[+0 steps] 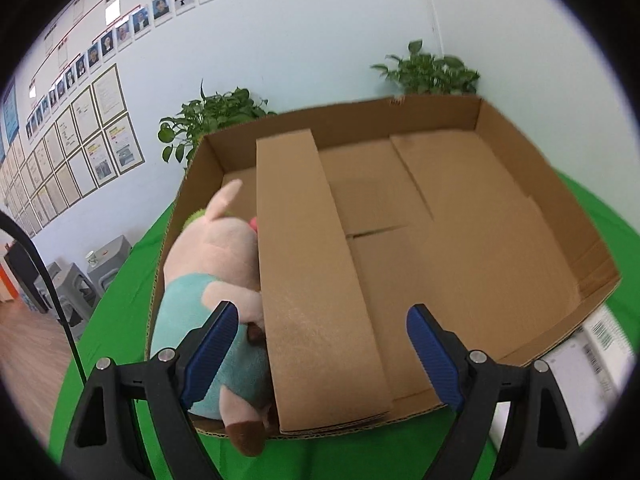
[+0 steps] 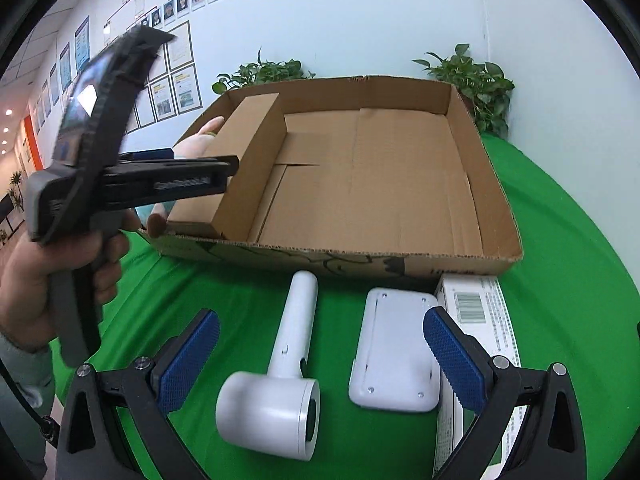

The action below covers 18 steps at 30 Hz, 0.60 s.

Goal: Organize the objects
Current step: 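Move the right tool down to the white hair dryer, fingers open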

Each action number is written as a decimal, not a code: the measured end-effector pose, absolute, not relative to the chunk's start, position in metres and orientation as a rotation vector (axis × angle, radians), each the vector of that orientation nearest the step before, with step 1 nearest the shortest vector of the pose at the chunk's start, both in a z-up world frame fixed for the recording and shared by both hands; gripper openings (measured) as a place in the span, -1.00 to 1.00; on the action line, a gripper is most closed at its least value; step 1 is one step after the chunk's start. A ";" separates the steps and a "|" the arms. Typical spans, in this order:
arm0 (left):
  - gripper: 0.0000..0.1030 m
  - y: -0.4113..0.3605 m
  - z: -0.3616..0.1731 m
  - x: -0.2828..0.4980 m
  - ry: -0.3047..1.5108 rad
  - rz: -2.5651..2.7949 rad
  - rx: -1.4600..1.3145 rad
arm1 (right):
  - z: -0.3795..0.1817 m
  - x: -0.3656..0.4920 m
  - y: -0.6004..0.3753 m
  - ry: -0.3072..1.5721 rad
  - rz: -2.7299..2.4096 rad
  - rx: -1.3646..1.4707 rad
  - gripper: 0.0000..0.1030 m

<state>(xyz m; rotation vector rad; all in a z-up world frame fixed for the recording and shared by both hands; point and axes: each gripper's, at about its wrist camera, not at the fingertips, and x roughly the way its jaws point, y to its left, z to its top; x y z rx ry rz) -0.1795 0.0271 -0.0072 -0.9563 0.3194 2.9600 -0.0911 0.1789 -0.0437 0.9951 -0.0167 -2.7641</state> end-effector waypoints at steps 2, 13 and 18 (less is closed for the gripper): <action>0.62 0.026 -0.014 -0.180 0.323 2.961 -0.981 | -0.047 -0.089 0.182 -0.029 -2.763 1.010 0.99; 0.25 0.013 -0.024 -0.178 0.260 2.891 -1.006 | -0.056 -0.092 0.183 -0.059 -2.717 1.047 0.99; 0.25 0.011 -0.023 -0.178 0.287 2.865 -1.010 | -0.058 -0.096 0.183 -0.057 -2.716 1.060 0.99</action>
